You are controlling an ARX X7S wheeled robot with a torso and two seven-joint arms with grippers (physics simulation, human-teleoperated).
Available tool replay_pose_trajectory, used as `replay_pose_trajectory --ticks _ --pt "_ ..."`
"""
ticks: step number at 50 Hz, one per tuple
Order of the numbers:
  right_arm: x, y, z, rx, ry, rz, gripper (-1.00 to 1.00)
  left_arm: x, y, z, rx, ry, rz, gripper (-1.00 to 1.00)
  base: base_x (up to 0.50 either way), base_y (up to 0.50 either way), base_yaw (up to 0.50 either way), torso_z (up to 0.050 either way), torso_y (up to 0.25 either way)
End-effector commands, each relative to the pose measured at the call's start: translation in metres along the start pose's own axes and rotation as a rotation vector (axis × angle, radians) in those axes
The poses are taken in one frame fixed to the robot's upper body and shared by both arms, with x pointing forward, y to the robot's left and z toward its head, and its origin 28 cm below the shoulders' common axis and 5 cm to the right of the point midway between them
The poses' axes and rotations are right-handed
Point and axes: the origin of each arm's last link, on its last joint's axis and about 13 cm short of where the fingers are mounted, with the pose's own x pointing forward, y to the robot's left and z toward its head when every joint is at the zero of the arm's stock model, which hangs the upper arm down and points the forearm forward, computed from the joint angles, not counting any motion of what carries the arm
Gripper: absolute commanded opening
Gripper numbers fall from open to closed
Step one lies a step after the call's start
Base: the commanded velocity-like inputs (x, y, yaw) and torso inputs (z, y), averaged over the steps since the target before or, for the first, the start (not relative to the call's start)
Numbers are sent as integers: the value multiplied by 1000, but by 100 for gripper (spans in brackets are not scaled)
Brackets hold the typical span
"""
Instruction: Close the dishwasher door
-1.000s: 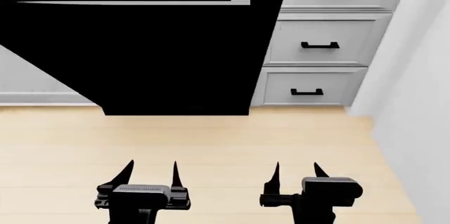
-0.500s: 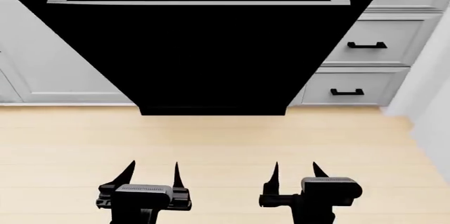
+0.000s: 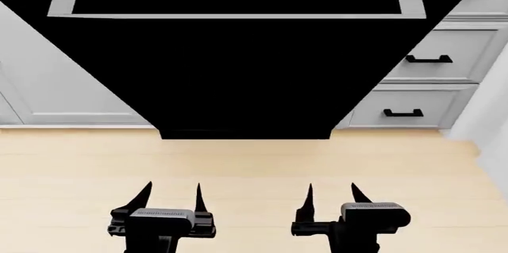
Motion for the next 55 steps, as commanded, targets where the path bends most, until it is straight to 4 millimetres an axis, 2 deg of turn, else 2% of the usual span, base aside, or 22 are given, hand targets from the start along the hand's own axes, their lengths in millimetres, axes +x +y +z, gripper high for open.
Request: replay_pose_trajectory --ticks 1,36,55 --pt "-1 0 1 2 -19 26 100 1 0 0 0 0 -3 100 500 0 0 0 0" --pt "-3 0 2 10 -34 20 100 0 0 1 -5 -10 2 100 500 0 0 0 0" --pt "-2 0 1 -9 -24 6 100 0 0 0 -1 -2 -5 100 0 0 0 0 0"
